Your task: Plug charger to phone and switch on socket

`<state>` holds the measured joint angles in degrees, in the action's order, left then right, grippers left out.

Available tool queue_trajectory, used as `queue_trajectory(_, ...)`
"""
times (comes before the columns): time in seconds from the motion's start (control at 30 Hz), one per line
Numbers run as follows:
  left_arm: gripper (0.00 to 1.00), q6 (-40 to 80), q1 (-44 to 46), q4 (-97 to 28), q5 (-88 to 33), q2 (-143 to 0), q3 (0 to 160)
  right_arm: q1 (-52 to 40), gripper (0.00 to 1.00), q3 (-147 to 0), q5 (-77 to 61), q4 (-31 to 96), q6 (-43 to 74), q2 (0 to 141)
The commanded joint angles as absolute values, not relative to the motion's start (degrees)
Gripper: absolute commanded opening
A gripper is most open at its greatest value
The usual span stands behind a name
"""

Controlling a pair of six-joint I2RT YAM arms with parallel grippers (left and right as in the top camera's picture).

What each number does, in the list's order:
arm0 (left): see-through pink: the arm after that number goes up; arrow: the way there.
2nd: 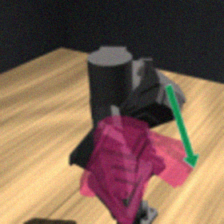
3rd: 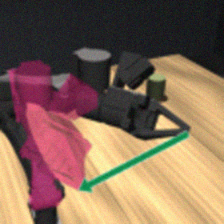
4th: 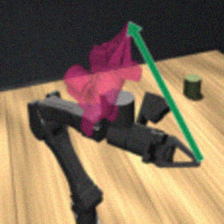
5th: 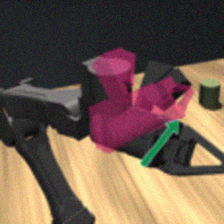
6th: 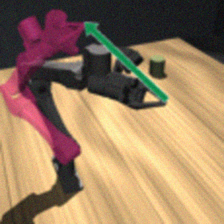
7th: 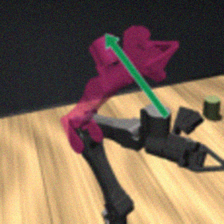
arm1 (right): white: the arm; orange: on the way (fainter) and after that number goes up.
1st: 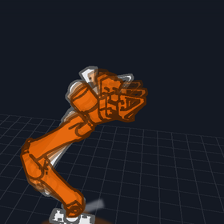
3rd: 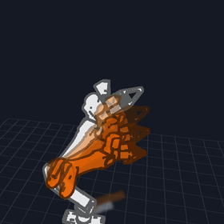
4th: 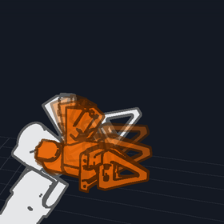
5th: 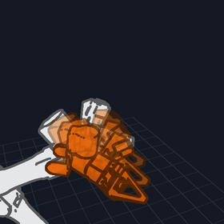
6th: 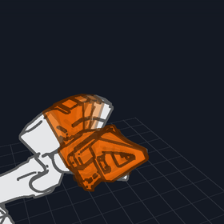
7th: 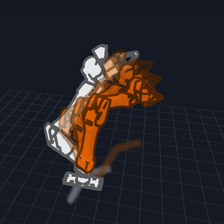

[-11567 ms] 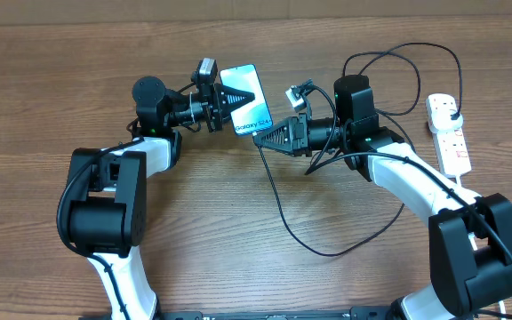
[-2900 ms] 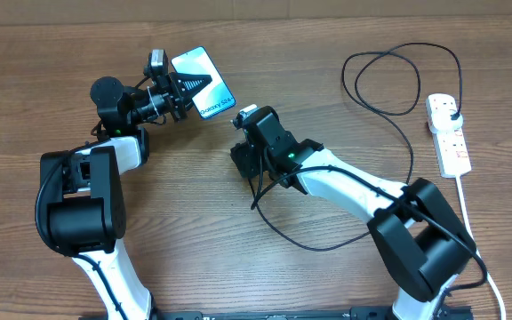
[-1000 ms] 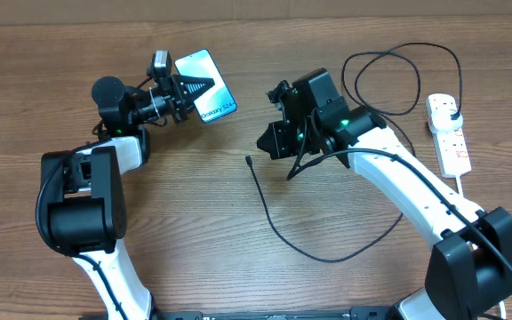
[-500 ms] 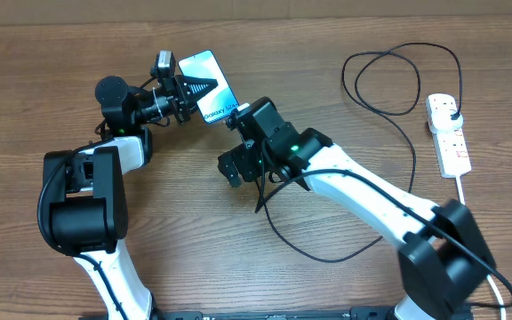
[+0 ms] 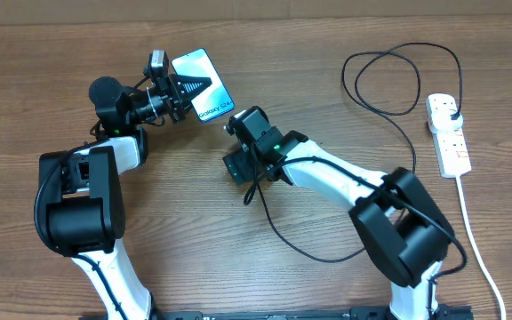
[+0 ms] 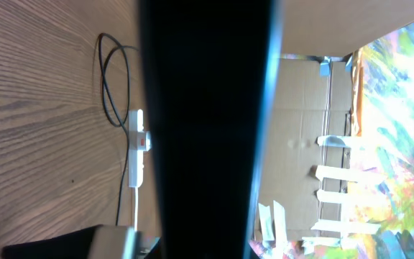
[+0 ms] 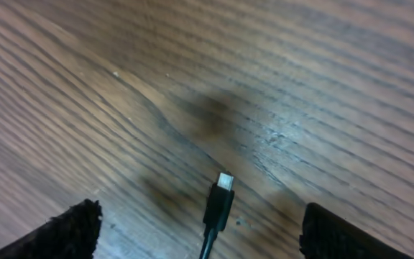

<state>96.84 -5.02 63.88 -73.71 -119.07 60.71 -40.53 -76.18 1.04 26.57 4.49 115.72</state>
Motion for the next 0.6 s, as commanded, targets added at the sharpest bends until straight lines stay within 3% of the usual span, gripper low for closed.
queue_trajectory(0.0, 0.04, 95.1, -5.2, 64.5, -73.5, -118.5, 61.3, -40.4, 0.81, -76.5, 1.9, 25.7, 4.7, 117.8)
queue_trajectory(0.2, 0.04, 95.1, -5.2, 64.5, -73.5, -118.5, 61.3, -40.4, 0.72, -76.5, 1.9, 25.4, 4.9, 119.7)
queue_trajectory(0.37, 0.05, 95.1, -5.2, 64.5, -73.6, -118.5, 61.3, -40.0, 0.57, -76.5, 1.8, 24.9, 6.2, 120.2)
queue_trajectory(0.57, 0.04, 95.1, -5.2, 64.5, -73.8, -118.5, 61.3, -39.7, 0.45, -76.5, 1.8, 25.6, 7.5, 120.6)
